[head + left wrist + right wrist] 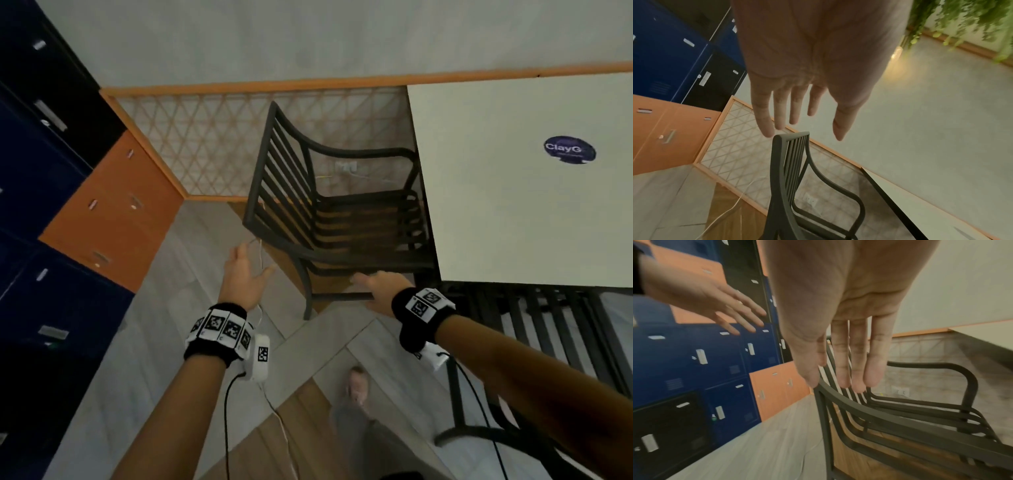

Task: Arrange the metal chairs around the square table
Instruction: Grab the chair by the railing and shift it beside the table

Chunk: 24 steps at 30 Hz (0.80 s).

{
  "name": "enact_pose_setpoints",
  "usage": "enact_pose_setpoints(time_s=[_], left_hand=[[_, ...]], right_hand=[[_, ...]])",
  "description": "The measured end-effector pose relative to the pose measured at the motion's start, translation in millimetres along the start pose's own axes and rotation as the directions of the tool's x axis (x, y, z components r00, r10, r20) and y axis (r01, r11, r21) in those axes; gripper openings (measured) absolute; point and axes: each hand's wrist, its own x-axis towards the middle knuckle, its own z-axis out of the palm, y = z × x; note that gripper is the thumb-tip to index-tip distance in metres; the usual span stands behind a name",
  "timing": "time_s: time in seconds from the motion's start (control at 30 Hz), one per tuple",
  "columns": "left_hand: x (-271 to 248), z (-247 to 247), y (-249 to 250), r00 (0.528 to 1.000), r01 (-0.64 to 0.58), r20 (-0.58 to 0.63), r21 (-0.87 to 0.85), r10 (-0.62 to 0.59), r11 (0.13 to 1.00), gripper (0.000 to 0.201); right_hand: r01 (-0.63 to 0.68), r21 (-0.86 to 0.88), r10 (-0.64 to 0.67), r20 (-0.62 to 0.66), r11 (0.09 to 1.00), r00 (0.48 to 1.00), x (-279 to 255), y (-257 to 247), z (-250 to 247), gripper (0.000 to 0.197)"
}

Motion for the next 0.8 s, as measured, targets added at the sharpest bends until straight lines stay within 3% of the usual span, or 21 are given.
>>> enact_pose_setpoints(time_s=[0.03, 0.1, 0.13, 0.17, 0.2, 0.23, 0.3, 0.33, 0.4, 0.53, 0.67, 0.8], left_hand=[[58, 5, -3, 1.0, 0.006, -0.008, 0.015, -0.006, 1.0, 0.07], [68, 1, -7, 0.997, 0.068, -0.039, -0.016, -0.068, 0.998, 0.08], [127, 16, -12, 0.998, 0.067, -0.013, -0.022, -0.067, 0.998, 0.083], [126, 15, -15, 0.995, 0.097, -0.014, -0.043, -0.098, 0.994, 0.086], [133, 16, -19, 0.993, 0.114, -0.01, -0.089, -0.115, 0.99, 0.085], [179, 44, -24, 0.994, 0.112, 0.027, -0.104, -0.11, 0.988, 0.082], [176, 40, -25, 0.988, 0.135, -0.065, -0.098, -0.141, 0.986, 0.071], [210, 65, -27, 0.987, 0.125, -0.096, -0.054, -0.13, 0.991, 0.063], [206, 54, -28, 0.977, 0.112, -0.18, -0.03, -0.115, 0.993, 0.054], [225, 65, -50, 0.988, 0.054, -0.141, -0.051, -0.061, 0.997, 0.054], [235, 64, -48, 0.989, 0.029, -0.144, -0.092, -0.042, 0.995, 0.052], [260, 69, -31, 0.99, 0.023, -0.136, -0.08, -0.033, 0.997, 0.047]], right_hand=[[-0.044, 0.034, 0.044, 0.001, 0.998, 0.999, 52, 14, -4, 0.054], [-0.083, 0.076, 0.08, 0.044, 0.994, 0.996, 73, 18, 2, 0.059], [-0.142, 0.119, 0.137, 0.044, 0.983, 0.99, 122, 39, 3, 0.06], [-0.152, 0.122, 0.148, 0.041, 0.981, 0.988, 129, 40, 10, 0.061], [-0.165, 0.096, 0.162, 0.04, 0.982, 0.986, 137, 42, 11, 0.061], [-0.238, 0.128, 0.233, 0.051, 0.963, 0.971, 169, 64, 23, 0.063], [-0.281, 0.114, 0.277, 0.05, 0.953, 0.959, 181, 66, 35, 0.066], [-0.364, 0.131, 0.357, 0.074, 0.922, 0.931, 205, 90, 47, 0.065], [-0.396, 0.113, 0.385, 0.107, 0.911, 0.917, 210, 98, 56, 0.059], [-0.464, 0.118, 0.435, 0.207, 0.878, 0.876, 220, 123, 89, 0.053], [-0.435, 0.088, 0.418, 0.157, 0.896, 0.895, 225, 133, 88, 0.049], [-0.473, 0.11, 0.453, 0.169, 0.874, 0.875, 236, 146, 73, 0.048]])
